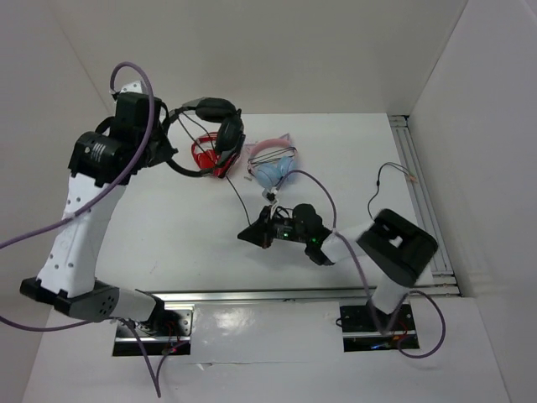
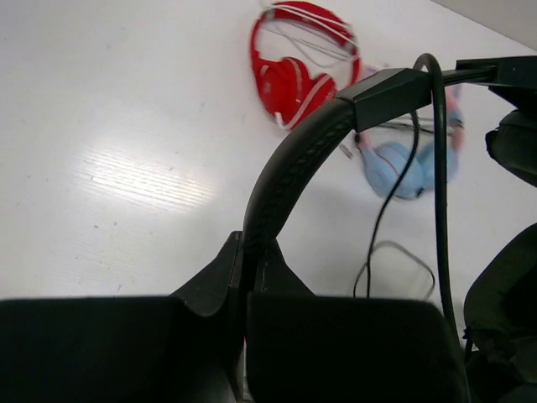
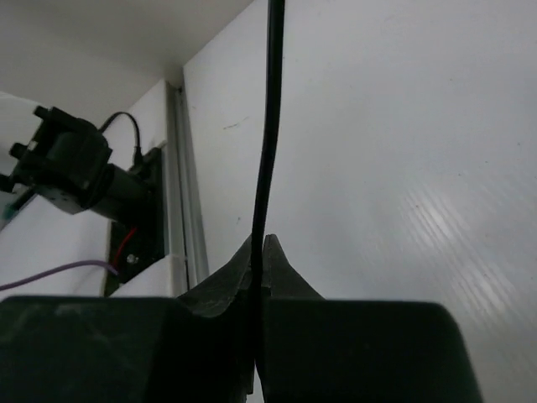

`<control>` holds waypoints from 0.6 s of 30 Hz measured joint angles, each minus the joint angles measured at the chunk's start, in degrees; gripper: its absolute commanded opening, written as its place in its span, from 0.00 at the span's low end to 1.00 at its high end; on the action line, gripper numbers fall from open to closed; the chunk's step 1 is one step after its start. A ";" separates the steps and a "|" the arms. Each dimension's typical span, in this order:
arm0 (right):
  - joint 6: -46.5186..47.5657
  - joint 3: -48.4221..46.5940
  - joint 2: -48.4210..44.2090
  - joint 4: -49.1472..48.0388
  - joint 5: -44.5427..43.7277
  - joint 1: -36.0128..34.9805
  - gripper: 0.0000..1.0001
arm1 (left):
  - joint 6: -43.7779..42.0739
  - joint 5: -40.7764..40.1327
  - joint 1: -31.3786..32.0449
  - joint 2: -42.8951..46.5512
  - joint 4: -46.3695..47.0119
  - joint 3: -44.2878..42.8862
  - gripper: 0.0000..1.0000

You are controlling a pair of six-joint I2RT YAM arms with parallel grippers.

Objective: Wrap the headphones

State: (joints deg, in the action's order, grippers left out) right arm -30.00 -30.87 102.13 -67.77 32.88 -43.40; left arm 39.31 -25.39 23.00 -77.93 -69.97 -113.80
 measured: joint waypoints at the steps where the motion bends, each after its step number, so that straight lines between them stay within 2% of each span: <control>1: 0.98 0.20 -3.91 4.04 -2.89 -2.23 0.00 | 0.20 0.04 -1.86 -0.94 1.20 1.29 0.00; 6: 6.01 -4.66 -25.79 25.07 -20.20 -19.74 0.00 | 1.33 -0.50 -9.11 -3.72 5.03 6.82 0.00; 9: 8.26 -9.66 -34.03 34.38 -27.69 -25.29 0.00 | 1.77 -1.18 -11.43 -4.37 6.47 10.82 0.00; 12: 10.75 -16.74 -35.80 44.81 -34.67 -26.62 0.00 | 1.88 -1.16 -11.41 -5.01 7.02 16.09 0.00; 18: 21.55 -30.99 -32.52 66.73 -48.02 -27.87 0.00 | 0.92 0.52 -7.30 -6.05 9.40 28.48 0.00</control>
State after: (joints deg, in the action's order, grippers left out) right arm -8.45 -61.87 69.60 -1.04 -15.14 -71.26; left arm 40.23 -24.86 15.70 -83.99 -60.58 -85.32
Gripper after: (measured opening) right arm 0.027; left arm 0.092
